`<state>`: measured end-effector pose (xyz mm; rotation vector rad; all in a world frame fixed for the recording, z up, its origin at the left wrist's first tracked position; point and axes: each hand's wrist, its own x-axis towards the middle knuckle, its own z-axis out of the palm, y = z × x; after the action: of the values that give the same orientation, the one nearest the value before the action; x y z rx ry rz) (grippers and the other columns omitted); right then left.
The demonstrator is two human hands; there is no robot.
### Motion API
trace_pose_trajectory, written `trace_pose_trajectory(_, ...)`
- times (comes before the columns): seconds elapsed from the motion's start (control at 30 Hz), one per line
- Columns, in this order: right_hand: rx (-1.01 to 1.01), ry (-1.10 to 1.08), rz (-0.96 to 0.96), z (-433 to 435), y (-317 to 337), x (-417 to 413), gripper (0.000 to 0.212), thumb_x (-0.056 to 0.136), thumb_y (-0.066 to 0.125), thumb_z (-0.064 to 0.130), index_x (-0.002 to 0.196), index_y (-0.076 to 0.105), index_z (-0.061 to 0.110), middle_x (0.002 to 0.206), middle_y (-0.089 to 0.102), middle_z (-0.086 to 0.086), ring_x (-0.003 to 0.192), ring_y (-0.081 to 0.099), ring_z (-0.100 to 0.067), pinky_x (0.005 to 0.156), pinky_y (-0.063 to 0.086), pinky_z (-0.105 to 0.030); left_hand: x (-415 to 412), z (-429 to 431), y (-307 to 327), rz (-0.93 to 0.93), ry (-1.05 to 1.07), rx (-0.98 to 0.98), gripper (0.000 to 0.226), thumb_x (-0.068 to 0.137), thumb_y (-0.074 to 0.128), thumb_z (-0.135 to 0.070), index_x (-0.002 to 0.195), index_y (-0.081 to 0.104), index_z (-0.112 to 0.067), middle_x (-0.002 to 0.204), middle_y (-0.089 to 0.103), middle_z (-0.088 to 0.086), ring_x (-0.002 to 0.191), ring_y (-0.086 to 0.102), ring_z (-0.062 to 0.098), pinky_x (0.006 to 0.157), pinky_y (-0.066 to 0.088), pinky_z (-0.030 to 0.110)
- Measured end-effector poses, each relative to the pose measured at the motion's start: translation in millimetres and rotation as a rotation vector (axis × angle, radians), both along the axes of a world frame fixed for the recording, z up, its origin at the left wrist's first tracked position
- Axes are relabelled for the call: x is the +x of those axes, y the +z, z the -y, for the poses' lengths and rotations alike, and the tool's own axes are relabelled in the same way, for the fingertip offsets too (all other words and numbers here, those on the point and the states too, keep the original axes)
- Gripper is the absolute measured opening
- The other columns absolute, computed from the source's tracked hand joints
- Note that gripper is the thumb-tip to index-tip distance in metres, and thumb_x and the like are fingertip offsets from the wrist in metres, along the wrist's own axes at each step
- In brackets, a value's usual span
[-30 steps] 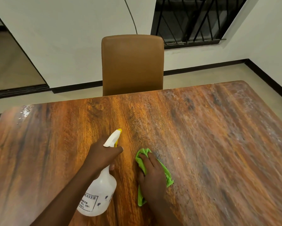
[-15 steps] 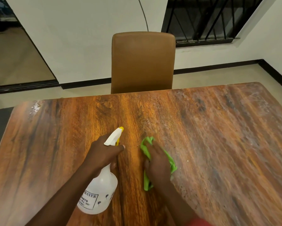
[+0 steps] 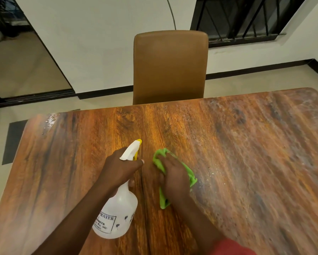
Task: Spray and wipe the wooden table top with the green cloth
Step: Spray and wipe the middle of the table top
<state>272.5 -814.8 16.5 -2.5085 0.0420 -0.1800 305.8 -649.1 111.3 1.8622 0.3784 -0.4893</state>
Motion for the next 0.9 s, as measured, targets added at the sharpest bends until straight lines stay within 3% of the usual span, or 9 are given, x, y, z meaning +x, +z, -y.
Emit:
trace_pose_trajectory(0.17,0.002,-0.209,-0.054,12.8,-2.7,71.5,0.050,0.083,0.063,0.014,0.133,0.056,0.018,0.144,0.046,-0.005,0.130,0.045,-0.023,0.102,0.038,-0.032,4.7,-10.0,4.7,0.001,0.004,-0.019,0.035,0.085,0.069,-0.014,0.111,0.054,-0.030,0.073,0.056,0.014,0.046,0.050,0.024,0.049,0.046,0.029)
trace_pose_trajectory(0.27,0.039,-0.179,-0.061,-5.9,-2.0,91.5,0.049,0.083,0.061,0.014,0.132,0.057,0.018,0.145,0.045,-0.006,0.130,0.044,-0.023,0.102,0.038,-0.032,8.0,-15.9,6.7,0.013,0.014,0.023,0.037,0.084,0.069,-0.013,0.113,0.050,-0.028,0.078,0.056,0.015,0.050,0.051,0.024,0.046,0.044,0.027)
trace_pose_trajectory(0.37,0.037,0.012,-0.047,-33.9,0.0,77.4,0.049,0.081,0.063,0.014,0.130,0.058,0.017,0.142,0.049,-0.007,0.127,0.048,-0.025,0.099,0.041,-0.032,12.8,-19.1,6.7,0.042,0.035,0.046,0.028,0.083,0.069,-0.012,0.107,0.056,-0.018,0.074,0.055,0.015,0.046,0.049,0.023,0.043,0.042,0.025)
trace_pose_trajectory(0.47,0.033,0.160,0.018,-36.8,-1.5,36.3,0.044,0.079,0.062,0.022,0.123,0.063,0.018,0.131,0.058,-0.007,0.116,0.057,-0.026,0.089,0.048,-0.033,16.6,-16.4,6.4,0.053,0.040,0.027,0.031,0.082,0.070,-0.014,0.110,0.059,-0.019,0.071,0.057,0.013,0.044,0.051,0.025,0.047,0.045,0.029)
trace_pose_trajectory(0.63,-0.033,-0.093,-0.017,2.2,-3.8,68.5,0.051,0.083,0.063,0.016,0.132,0.055,0.026,0.144,0.046,-0.002,0.129,0.045,-0.022,0.102,0.039,-0.038,17.3,-14.3,10.6,0.065,-0.012,0.015,0.035,0.086,0.068,-0.015,0.110,0.049,-0.030,0.072,0.057,0.013,0.049,0.052,0.027,0.049,0.046,0.029)
trace_pose_trajectory(0.73,-0.070,-0.203,-0.057,8.2,-4.8,103.1,0.052,0.087,0.061,0.018,0.137,0.050,0.021,0.148,0.041,-0.003,0.133,0.040,-0.021,0.105,0.035,-0.035,10.3,-18.6,7.3,0.081,-0.036,0.045,0.025,0.084,0.069,-0.013,0.091,0.053,-0.030,0.075,0.057,0.018,0.046,0.052,0.025,0.046,0.044,0.028)
trace_pose_trajectory(0.8,-0.068,-0.214,-0.067,3.7,-4.4,112.5,0.052,0.087,0.060,0.018,0.138,0.050,0.019,0.148,0.040,-0.004,0.134,0.040,-0.022,0.105,0.036,-0.035,8.3,-22.5,7.3,0.081,-0.031,0.064,0.027,0.084,0.069,-0.012,0.083,0.051,-0.033,0.078,0.059,0.020,0.046,0.052,0.026,0.046,0.044,0.028)
trace_pose_trajectory(0.9,-0.066,-0.053,-0.051,-4.3,-3.8,99.0,0.051,0.086,0.061,0.017,0.136,0.052,0.022,0.146,0.044,-0.005,0.132,0.042,-0.023,0.102,0.039,-0.036,11.6,-25.2,6.7,0.087,-0.019,0.076,0.026,0.084,0.068,-0.013,0.087,0.050,-0.031,0.084,0.061,0.024,0.048,0.052,0.026,0.046,0.044,0.028)
